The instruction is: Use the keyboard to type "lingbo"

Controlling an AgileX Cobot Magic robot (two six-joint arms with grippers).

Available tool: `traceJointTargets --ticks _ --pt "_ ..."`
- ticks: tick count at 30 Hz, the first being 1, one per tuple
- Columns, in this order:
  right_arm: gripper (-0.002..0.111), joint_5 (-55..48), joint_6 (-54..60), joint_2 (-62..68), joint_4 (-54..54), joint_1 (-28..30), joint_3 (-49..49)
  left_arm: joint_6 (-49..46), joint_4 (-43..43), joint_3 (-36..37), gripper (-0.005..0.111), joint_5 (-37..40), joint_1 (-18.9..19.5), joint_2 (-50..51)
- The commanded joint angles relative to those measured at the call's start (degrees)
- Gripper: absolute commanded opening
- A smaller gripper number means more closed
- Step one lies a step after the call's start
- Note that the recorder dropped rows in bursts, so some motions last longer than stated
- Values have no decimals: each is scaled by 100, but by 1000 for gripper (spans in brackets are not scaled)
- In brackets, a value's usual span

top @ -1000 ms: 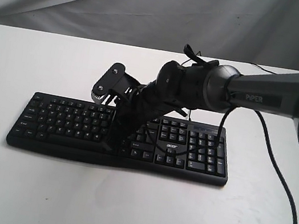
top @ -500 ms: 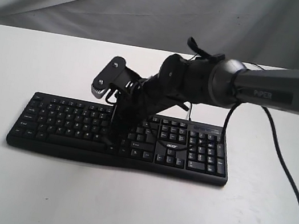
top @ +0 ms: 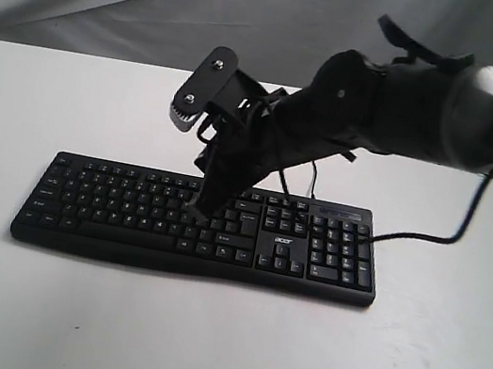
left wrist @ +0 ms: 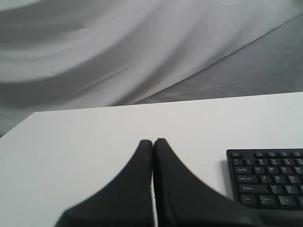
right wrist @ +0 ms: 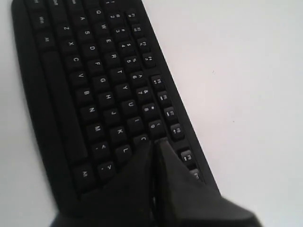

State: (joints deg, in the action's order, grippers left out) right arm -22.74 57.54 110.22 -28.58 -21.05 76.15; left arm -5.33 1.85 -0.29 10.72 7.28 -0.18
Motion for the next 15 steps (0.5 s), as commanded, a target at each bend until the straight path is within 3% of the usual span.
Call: traceJointTargets --ticks 1,15 --pt "0 442 -268 -1194 20 32 -1032 16 -3 29 1 -36 -22 18" --pt "0 -391 -1049 -6972 -113 32 -4035 16 -3 29 1 -36 -22 18"
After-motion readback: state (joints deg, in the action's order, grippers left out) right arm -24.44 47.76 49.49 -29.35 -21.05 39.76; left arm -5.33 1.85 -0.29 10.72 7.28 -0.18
